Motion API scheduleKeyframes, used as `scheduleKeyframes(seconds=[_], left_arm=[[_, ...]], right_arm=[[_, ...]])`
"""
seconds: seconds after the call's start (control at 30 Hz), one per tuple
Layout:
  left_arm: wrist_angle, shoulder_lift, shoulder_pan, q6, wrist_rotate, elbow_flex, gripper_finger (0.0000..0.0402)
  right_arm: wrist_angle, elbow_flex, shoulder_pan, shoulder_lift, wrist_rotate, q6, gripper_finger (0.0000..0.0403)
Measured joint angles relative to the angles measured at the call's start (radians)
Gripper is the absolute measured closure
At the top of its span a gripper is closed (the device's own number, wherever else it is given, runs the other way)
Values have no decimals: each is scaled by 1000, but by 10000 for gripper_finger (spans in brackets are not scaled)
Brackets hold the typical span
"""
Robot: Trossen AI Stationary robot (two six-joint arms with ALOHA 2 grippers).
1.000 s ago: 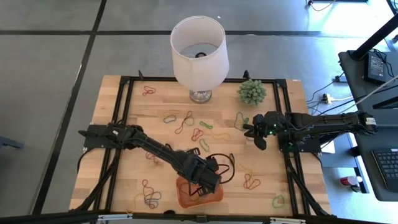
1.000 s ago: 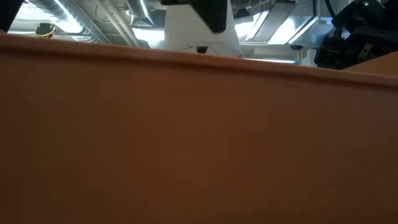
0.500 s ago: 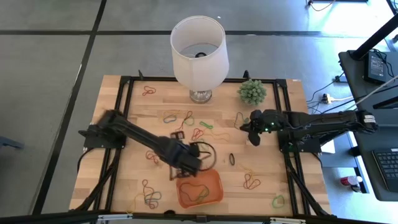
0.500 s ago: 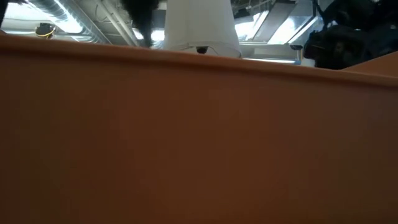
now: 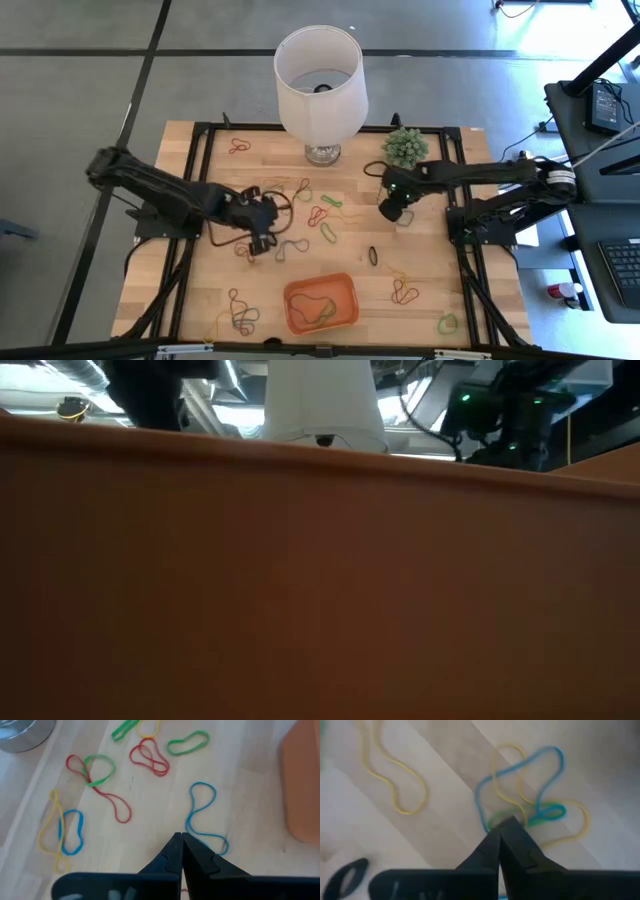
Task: Pick and place rubber bands into bin
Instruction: Put the black rubber band into the orange bin
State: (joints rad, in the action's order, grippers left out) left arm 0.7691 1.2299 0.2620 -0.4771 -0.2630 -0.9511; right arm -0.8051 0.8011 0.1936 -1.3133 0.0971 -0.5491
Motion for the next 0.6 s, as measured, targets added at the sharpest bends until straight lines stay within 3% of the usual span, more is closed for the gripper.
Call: scheduleKeyframes(seconds=[0.27,0.47,0.6], left_arm=[[-146,-203,-78,54,67,217,400],[-178,-236,-103,20,79,247,400],[-205,-235,-103,9,79,248,400]], right_arm=[[-83,56,26,-149,-12,0,306],[-83,29,26,-208,-14,6,249],[-54,2,39,-226,21,70,233]])
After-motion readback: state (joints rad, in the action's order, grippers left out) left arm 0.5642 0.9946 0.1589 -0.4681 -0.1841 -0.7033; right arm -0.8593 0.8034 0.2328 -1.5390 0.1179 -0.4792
